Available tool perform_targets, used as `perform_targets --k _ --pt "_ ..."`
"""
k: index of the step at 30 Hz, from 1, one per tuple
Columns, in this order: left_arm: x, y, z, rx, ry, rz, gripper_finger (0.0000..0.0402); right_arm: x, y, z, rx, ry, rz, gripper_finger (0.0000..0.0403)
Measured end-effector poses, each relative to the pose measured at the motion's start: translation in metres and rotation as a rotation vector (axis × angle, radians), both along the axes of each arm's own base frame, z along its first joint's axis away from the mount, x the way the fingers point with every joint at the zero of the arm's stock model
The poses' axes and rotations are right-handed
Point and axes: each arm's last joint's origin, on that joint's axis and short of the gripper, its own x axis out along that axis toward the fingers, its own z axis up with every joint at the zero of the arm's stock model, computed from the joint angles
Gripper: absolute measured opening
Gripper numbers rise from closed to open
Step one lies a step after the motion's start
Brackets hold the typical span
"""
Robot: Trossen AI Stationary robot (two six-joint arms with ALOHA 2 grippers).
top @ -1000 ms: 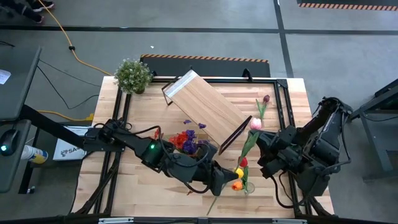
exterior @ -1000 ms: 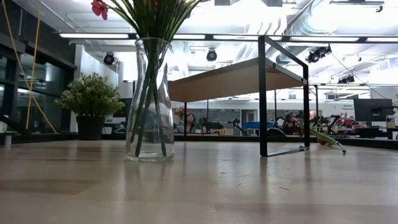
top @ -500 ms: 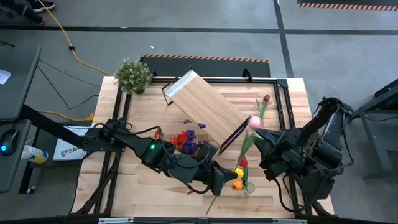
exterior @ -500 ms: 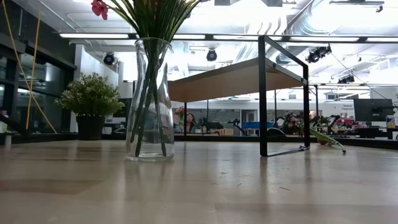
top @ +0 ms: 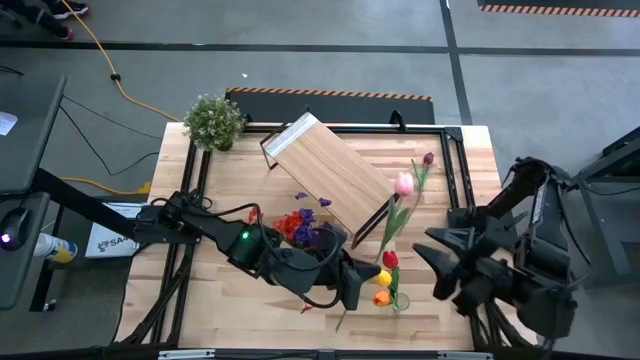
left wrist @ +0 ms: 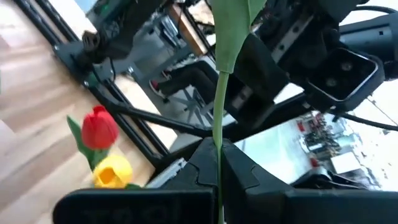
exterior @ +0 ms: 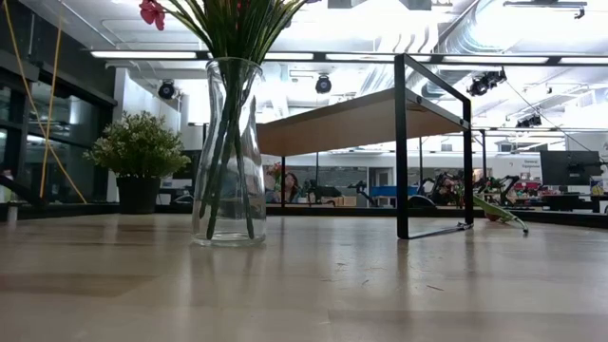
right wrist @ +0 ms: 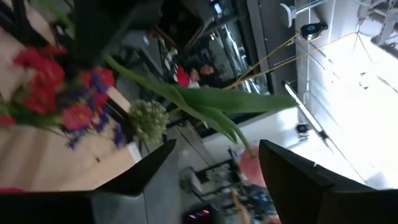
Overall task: Pick and place flowers into a vace then onto a shelf
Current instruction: Put the pink tulip into the right transparent vase
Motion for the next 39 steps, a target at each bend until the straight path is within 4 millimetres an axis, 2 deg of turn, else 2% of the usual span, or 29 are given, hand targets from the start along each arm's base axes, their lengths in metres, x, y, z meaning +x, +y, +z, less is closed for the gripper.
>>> perform_targets --k 10,23,27,32,35,39 --pt "0.001 0.001 0.008 0.159 -0.066 0.014 0.0032 -0.015 0.012 0.004 0.199 -0.100 0.073 0.0213" --pt "0.002 0.000 0.021 0.358 -0.163 0.015 0.0032 -0.009 0.010 0.005 0.516 -0.185 0.172 0.0213" --pt "0.002 0.000 0.023 0.456 -0.166 -0.015 0.0032 -0.008 -0.002 0.017 0.751 -0.222 0.265 0.0213" --pt "0.002 -0.001 0.023 0.534 -0.175 -0.057 0.0032 -0.005 -0.028 0.034 1.079 -0.225 0.421 0.0212" --pt "0.002 -0.002 0.023 0.551 -0.180 -0.087 0.0032 -0.004 -0.041 0.041 1.187 -0.225 0.466 0.0214" --pt "0.002 -0.002 0.024 0.571 -0.188 -0.098 0.0032 0.002 -0.047 0.045 1.271 -0.219 0.525 0.0209"
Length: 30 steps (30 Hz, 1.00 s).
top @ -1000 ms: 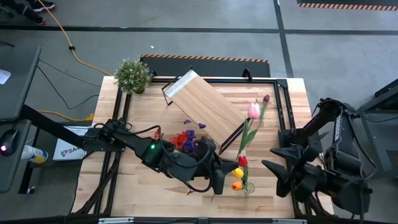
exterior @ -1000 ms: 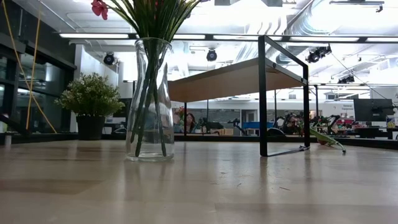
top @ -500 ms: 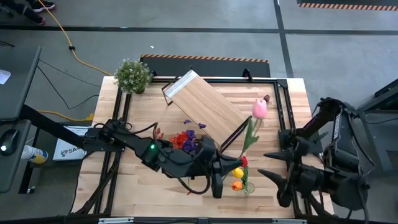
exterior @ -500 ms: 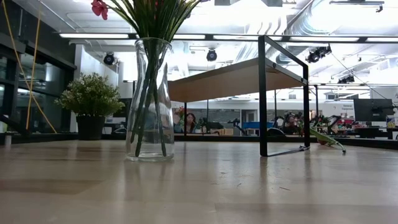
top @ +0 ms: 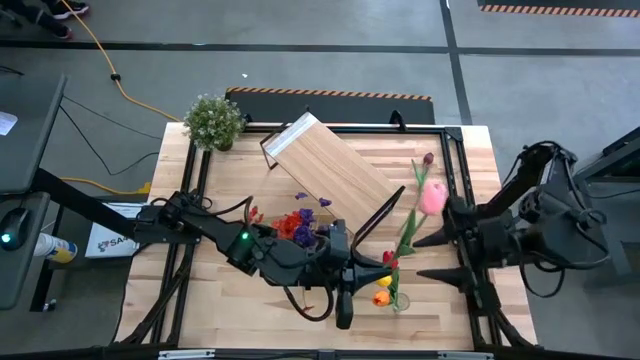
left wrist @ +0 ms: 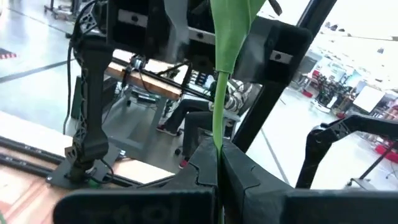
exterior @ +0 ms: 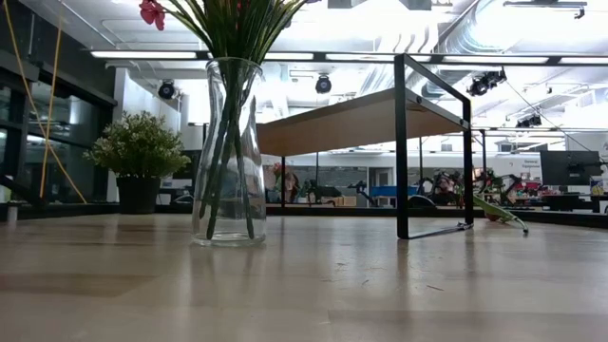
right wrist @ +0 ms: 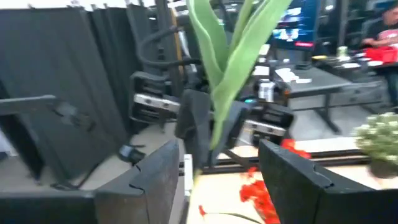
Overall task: Pick and place flowers into a vace then onto a shelf
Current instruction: Put the pink tulip into the right transparent vase
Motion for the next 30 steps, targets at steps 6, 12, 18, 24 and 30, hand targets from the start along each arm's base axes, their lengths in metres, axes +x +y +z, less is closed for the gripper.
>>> perform_targets --k 6,12,18,24,30 --pt "0.000 -0.002 0.007 0.027 -0.068 -0.060 0.0032 0.009 -0.004 0.002 0.038 -0.017 0.015 0.0202" --pt "-0.001 -0.003 0.010 0.036 -0.103 -0.094 0.0032 0.016 -0.009 0.006 0.096 -0.044 0.054 0.0201" --pt "0.000 -0.003 0.009 0.039 -0.096 -0.100 0.0032 0.022 -0.014 0.011 0.130 -0.082 0.083 0.0202" --pt "0.000 -0.003 0.009 0.041 -0.093 -0.100 0.0032 0.027 -0.018 0.011 0.137 -0.085 0.086 0.0200" --pt "0.000 -0.003 0.008 0.042 -0.092 -0.099 0.0032 0.033 -0.020 0.009 0.134 -0.080 0.082 0.0204"
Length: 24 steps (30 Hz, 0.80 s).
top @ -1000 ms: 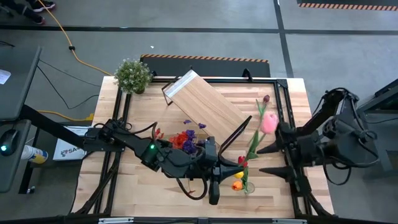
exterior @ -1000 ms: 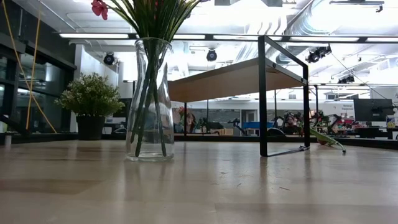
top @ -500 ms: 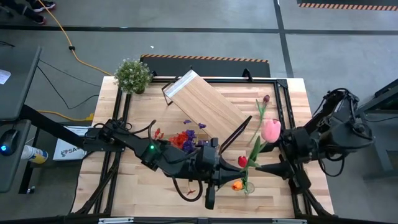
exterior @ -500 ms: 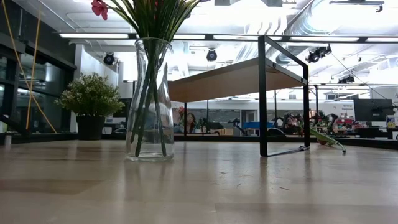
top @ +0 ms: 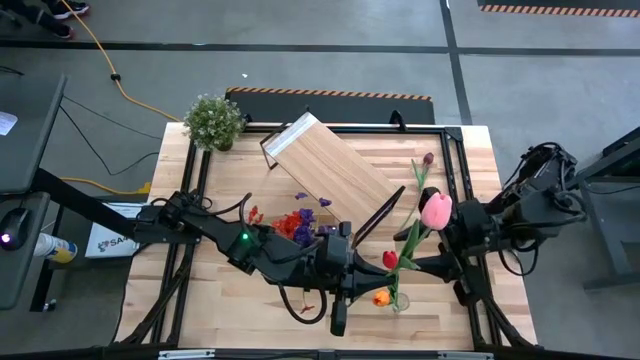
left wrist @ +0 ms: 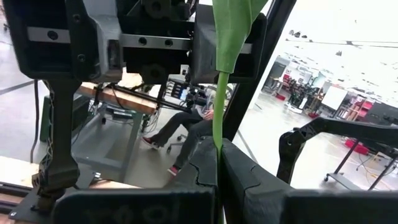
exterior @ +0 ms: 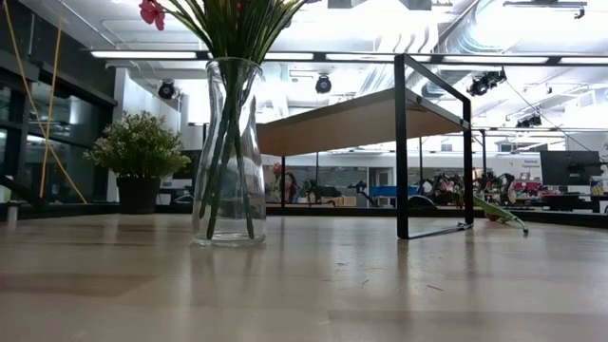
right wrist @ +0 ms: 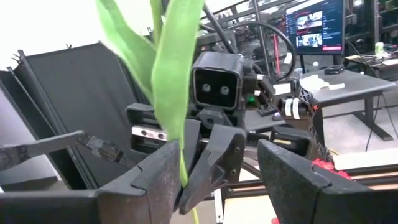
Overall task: Pick and place flowers into a vace then onto a shelf
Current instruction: Put the pink tulip into the right transparent vase
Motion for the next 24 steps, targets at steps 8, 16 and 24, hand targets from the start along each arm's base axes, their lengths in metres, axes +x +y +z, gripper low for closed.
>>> perform_targets --k 8,16,24 --pt "0.0001 0.0003 -0.0004 0.003 0.003 0.011 0.0032 0.0046 -0.0032 0.0001 0.013 -0.004 0.016 0.0206" --pt "0.0002 0.0010 -0.0009 0.017 0.008 0.036 0.0032 0.0060 -0.0042 0.0001 0.014 -0.006 0.041 0.0202" --pt "0.0008 0.0025 -0.0017 0.025 0.014 0.083 0.0032 0.0056 -0.0028 0.0003 0.012 -0.009 0.080 0.0203"
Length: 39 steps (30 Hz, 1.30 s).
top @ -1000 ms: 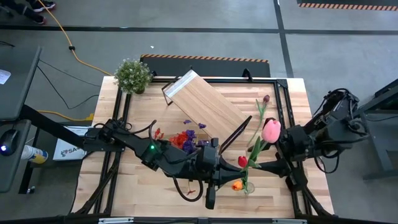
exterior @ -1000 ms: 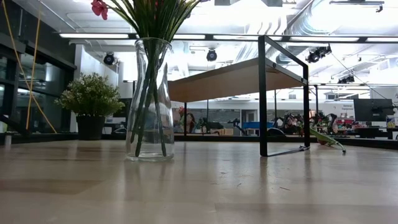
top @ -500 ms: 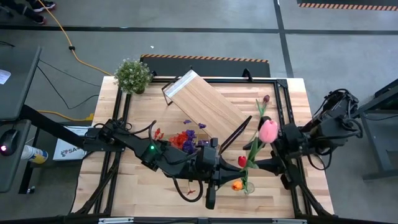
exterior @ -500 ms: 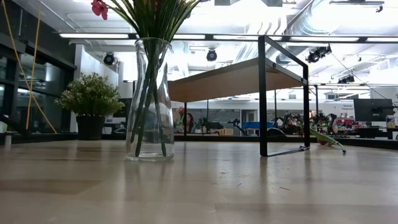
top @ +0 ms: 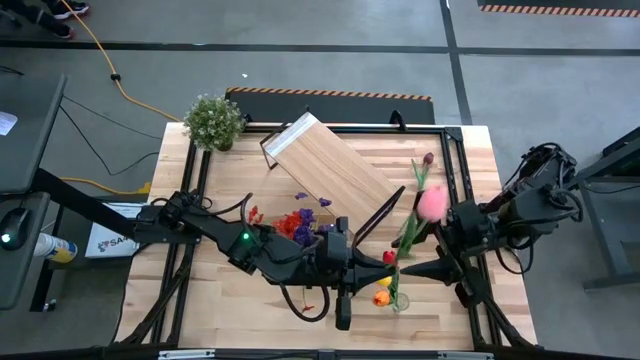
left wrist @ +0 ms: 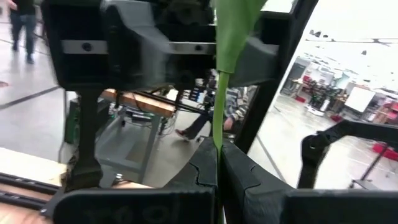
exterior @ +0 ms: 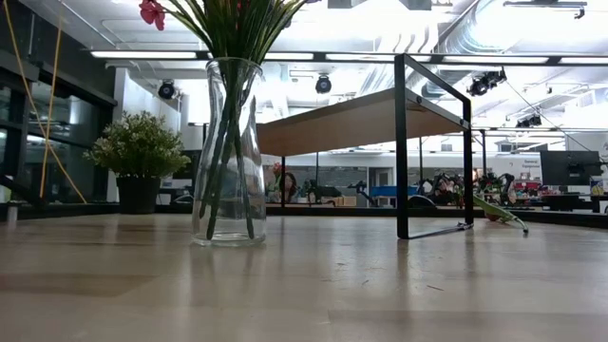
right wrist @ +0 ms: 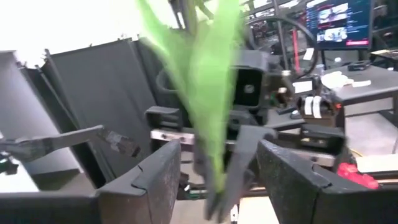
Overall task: Pick and place flowers into a vace then onto a shelf
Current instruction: Put the pink tulip into the right transparent vase
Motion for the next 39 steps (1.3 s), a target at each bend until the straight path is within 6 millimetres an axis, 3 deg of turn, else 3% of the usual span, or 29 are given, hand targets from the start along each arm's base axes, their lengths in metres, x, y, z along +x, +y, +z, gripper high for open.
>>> perform_targets --k 11,39 --pt "0.0004 0.0005 -0.0022 -0.003 0.019 0.023 0.0032 -0.0005 0.0015 0.0003 -0.003 -0.005 0.058 0.0201" --pt "0.0041 0.0077 -0.0022 -0.019 0.018 0.032 0.0032 0.0000 0.0004 0.0002 -0.047 -0.017 0.018 0.0135"
